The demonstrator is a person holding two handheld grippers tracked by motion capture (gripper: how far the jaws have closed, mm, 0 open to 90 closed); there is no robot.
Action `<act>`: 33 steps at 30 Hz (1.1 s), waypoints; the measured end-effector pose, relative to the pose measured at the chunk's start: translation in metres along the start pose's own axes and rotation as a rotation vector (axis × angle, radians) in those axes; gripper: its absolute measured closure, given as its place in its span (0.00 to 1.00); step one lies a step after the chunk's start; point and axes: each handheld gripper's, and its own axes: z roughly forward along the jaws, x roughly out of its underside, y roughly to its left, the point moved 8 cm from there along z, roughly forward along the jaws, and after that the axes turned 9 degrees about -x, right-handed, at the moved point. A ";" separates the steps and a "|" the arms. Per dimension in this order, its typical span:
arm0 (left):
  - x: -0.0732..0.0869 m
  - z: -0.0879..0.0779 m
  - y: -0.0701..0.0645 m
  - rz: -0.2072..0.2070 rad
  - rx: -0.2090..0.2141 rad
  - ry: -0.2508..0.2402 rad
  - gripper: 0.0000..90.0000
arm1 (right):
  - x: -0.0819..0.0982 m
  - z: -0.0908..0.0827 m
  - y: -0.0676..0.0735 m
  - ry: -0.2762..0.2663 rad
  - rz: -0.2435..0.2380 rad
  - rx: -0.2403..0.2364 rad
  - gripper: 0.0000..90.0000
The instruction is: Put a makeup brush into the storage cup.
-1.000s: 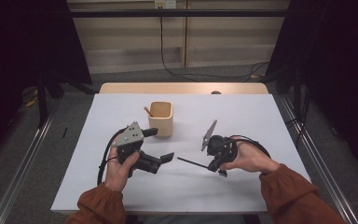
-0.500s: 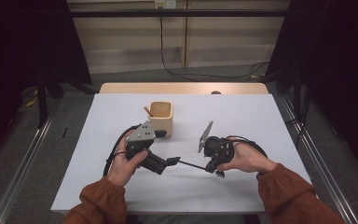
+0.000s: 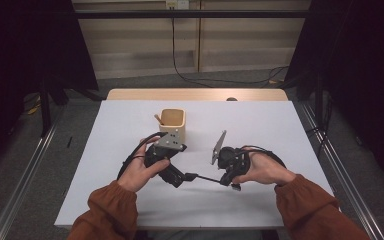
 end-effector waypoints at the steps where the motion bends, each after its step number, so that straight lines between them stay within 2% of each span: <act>1: 0.001 0.002 -0.002 0.001 0.007 0.017 0.05 | 0.000 0.000 0.000 -0.002 -0.001 0.000 0.96; 6: 0.006 0.009 -0.003 0.040 0.000 0.088 0.06 | -0.001 0.001 0.001 0.016 -0.007 -0.003 0.96; 7: 0.008 0.010 -0.005 0.048 0.013 0.105 0.07 | -0.001 0.001 0.002 0.016 0.001 -0.003 0.96; 9: 0.012 0.013 -0.008 0.073 0.019 0.144 0.07 | -0.001 0.001 0.002 0.031 -0.013 -0.006 0.96; 11: 0.014 0.016 -0.010 0.077 0.025 0.164 0.08 | -0.002 0.001 0.002 0.029 -0.021 -0.004 0.96; 13: 0.015 0.019 -0.010 0.081 0.024 0.169 0.08 | -0.002 0.002 0.003 0.043 -0.015 -0.007 0.96; 15: 0.014 0.021 -0.008 0.082 0.003 0.166 0.09 | -0.002 0.001 0.003 0.041 -0.015 -0.006 0.96; 20: 0.016 0.023 -0.008 0.079 0.013 0.183 0.10 | -0.004 -0.002 0.003 0.038 -0.028 -0.005 0.96; 25: 0.019 0.025 -0.011 0.094 0.039 0.208 0.11 | -0.005 -0.001 0.004 0.044 -0.033 -0.010 0.96; 27: 0.021 0.025 -0.014 0.111 0.066 0.225 0.11 | -0.006 -0.001 0.005 0.043 -0.028 -0.009 0.96; 29: 0.021 0.027 -0.015 0.101 0.069 0.243 0.11 | -0.006 -0.001 0.005 0.043 -0.032 -0.012 0.96; 30: 0.022 0.028 -0.016 0.110 0.087 0.248 0.11 | -0.006 -0.001 0.006 0.052 -0.029 -0.015 0.96; 31: 0.023 0.028 -0.016 0.111 0.082 0.248 0.11 | -0.006 -0.001 0.006 0.049 -0.033 -0.016 0.96; 33: 0.023 0.028 -0.016 0.111 0.086 0.254 0.18 | -0.005 -0.002 0.006 0.052 -0.034 -0.007 0.96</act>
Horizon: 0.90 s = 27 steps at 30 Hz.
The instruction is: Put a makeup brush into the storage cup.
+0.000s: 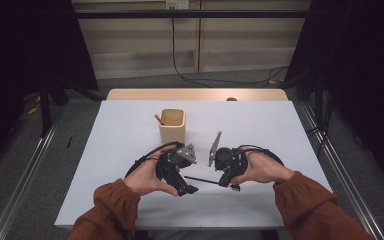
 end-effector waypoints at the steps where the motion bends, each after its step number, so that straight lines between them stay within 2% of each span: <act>1: 0.000 -0.001 0.000 0.004 0.004 -0.004 0.21 | 0.000 -0.001 0.000 -0.001 -0.003 -0.004 0.96; 3: -0.001 -0.001 0.002 -0.006 0.000 -0.005 0.26 | 0.000 -0.001 -0.001 -0.001 -0.009 0.001 0.96; 4: 0.000 -0.001 0.002 -0.002 0.005 -0.003 0.27 | 0.000 -0.001 0.001 0.000 0.006 -0.002 0.96; 7: 0.001 0.001 0.000 0.007 0.027 0.013 0.37 | -0.002 0.000 0.001 -0.006 -0.009 -0.004 0.96; 9: 0.000 0.002 0.000 0.023 0.016 0.010 0.48 | -0.002 0.000 0.002 0.001 -0.005 -0.006 0.96; 10: 0.000 0.002 -0.001 0.029 0.021 0.015 0.48 | -0.002 0.000 0.002 0.006 -0.016 -0.004 0.96; 12: 0.000 0.003 -0.001 0.025 0.021 0.013 0.57 | -0.003 0.001 0.003 -0.007 -0.006 -0.005 0.96; 17: 0.001 0.005 0.000 0.033 0.041 0.027 0.64 | -0.005 0.001 0.003 -0.015 -0.021 -0.002 0.96; 19: 0.000 0.007 0.000 0.036 0.039 0.023 0.69 | -0.006 0.001 0.004 -0.015 -0.013 -0.005 0.96; 21: 0.001 0.007 0.000 0.039 0.057 0.030 0.73 | -0.007 0.001 0.004 -0.020 -0.016 -0.003 0.96; 25: 0.001 0.010 -0.001 0.043 0.042 0.033 0.77 | -0.008 0.001 0.004 -0.027 -0.025 0.001 0.96; 27: 0.001 0.009 -0.001 0.044 0.050 0.036 0.81 | -0.008 0.001 0.004 -0.028 -0.020 0.003 0.96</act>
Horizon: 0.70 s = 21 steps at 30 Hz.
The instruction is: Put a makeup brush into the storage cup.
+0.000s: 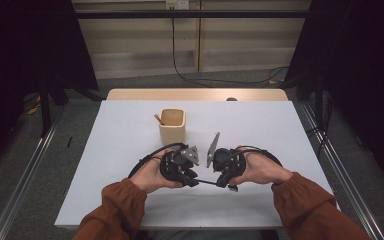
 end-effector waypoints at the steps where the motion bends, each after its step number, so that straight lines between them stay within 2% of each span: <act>1: 0.000 0.000 0.000 -0.002 -0.002 -0.002 0.84 | 0.000 0.000 0.000 0.003 0.004 0.000 0.96; 6: 0.001 0.002 0.000 0.007 -0.004 0.011 0.88 | 0.000 0.000 0.001 0.006 -0.003 -0.002 0.96; 10: 0.004 0.004 -0.003 0.010 0.014 0.040 0.90 | 0.000 0.001 0.001 0.006 -0.018 -0.001 0.96; 12: 0.004 0.005 -0.003 0.011 0.002 0.034 0.91 | 0.000 0.002 0.002 0.015 -0.008 -0.002 0.95; 13: 0.004 0.004 -0.005 0.017 0.030 0.042 0.92 | 0.000 0.002 0.001 0.007 -0.020 0.002 0.95; 18: 0.006 0.004 -0.012 0.026 0.067 0.048 0.95 | 0.001 0.003 0.003 0.002 -0.042 -0.007 0.93; 21: 0.006 0.004 -0.012 0.023 0.072 0.042 0.95 | 0.002 0.004 0.004 0.001 -0.041 -0.020 0.93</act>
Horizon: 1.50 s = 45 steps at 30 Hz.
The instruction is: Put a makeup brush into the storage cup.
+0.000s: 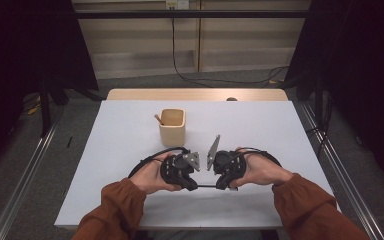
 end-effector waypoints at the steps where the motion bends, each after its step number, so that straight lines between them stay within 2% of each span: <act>1: 0.000 0.000 0.000 -0.002 -0.002 -0.004 0.95 | 0.000 0.001 0.000 -0.010 -0.005 -0.001 0.93; 3: 0.000 -0.001 0.000 -0.003 -0.001 -0.008 0.95 | 0.000 0.000 -0.001 -0.021 0.010 -0.004 0.92; 4: 0.000 -0.001 -0.001 -0.004 0.008 -0.003 0.95 | 0.000 0.000 -0.003 -0.031 -0.008 0.000 0.91; 6: 0.000 -0.001 0.000 -0.012 0.001 -0.011 0.95 | -0.001 0.000 -0.002 -0.048 -0.004 -0.012 0.89; 7: 0.001 -0.001 -0.001 -0.012 0.006 -0.011 0.96 | 0.000 0.000 -0.001 -0.046 0.009 -0.010 0.87; 9: 0.001 0.000 0.000 -0.023 -0.008 -0.022 0.95 | -0.001 0.000 -0.002 -0.063 0.004 -0.016 0.84; 10: 0.001 -0.001 0.000 -0.023 0.007 -0.018 0.95 | -0.001 0.000 -0.002 -0.071 0.012 -0.019 0.82; 11: 0.002 -0.001 0.000 -0.025 -0.003 -0.020 0.95 | -0.001 0.000 -0.003 -0.075 0.006 -0.016 0.80; 12: 0.002 -0.002 -0.001 -0.023 0.012 -0.018 0.96 | -0.001 0.001 -0.003 -0.083 0.013 -0.016 0.78; 14: 0.002 -0.002 0.000 -0.028 0.006 -0.028 0.95 | -0.001 0.000 -0.002 -0.092 0.014 -0.020 0.74; 17: 0.004 -0.003 -0.001 -0.028 0.010 -0.037 0.95 | -0.003 -0.002 -0.003 -0.134 0.020 -0.022 0.65; 18: 0.004 -0.002 -0.001 -0.030 -0.002 -0.043 0.95 | -0.003 -0.002 -0.003 -0.147 0.029 -0.023 0.62; 19: 0.005 -0.004 -0.002 -0.033 0.019 -0.040 0.95 | -0.003 -0.002 -0.004 -0.156 0.029 -0.021 0.60; 20: 0.005 -0.004 -0.001 -0.039 0.013 -0.050 0.95 | -0.003 -0.002 -0.004 -0.161 0.034 -0.018 0.57; 25: 0.006 -0.007 0.001 -0.061 0.007 -0.063 0.95 | -0.004 -0.008 -0.009 -0.252 0.062 -0.003 0.44; 26: 0.005 -0.007 0.002 -0.075 -0.007 -0.069 0.95 | -0.004 -0.009 -0.009 -0.262 0.072 0.000 0.42; 27: 0.006 -0.008 0.002 -0.070 0.011 -0.064 0.95 | -0.004 -0.011 -0.010 -0.283 0.077 0.005 0.39; 29: 0.005 -0.009 0.003 -0.087 0.001 -0.081 0.95 | -0.005 -0.014 -0.011 -0.309 0.068 0.019 0.34; 37: 0.009 -0.010 0.004 -0.130 -0.004 -0.112 0.95 | -0.006 -0.025 -0.014 -0.451 0.083 0.038 0.24; 40: 0.010 -0.011 0.005 -0.141 -0.011 -0.125 0.95 | -0.005 -0.029 -0.016 -0.502 0.103 0.045 0.20; 43: 0.010 -0.012 0.005 -0.147 -0.011 -0.140 0.95 | -0.003 -0.034 -0.018 -0.554 0.123 0.060 0.13; 45: 0.009 -0.014 0.006 -0.151 -0.017 -0.148 0.95 | -0.002 -0.038 -0.018 -0.598 0.137 0.059 0.12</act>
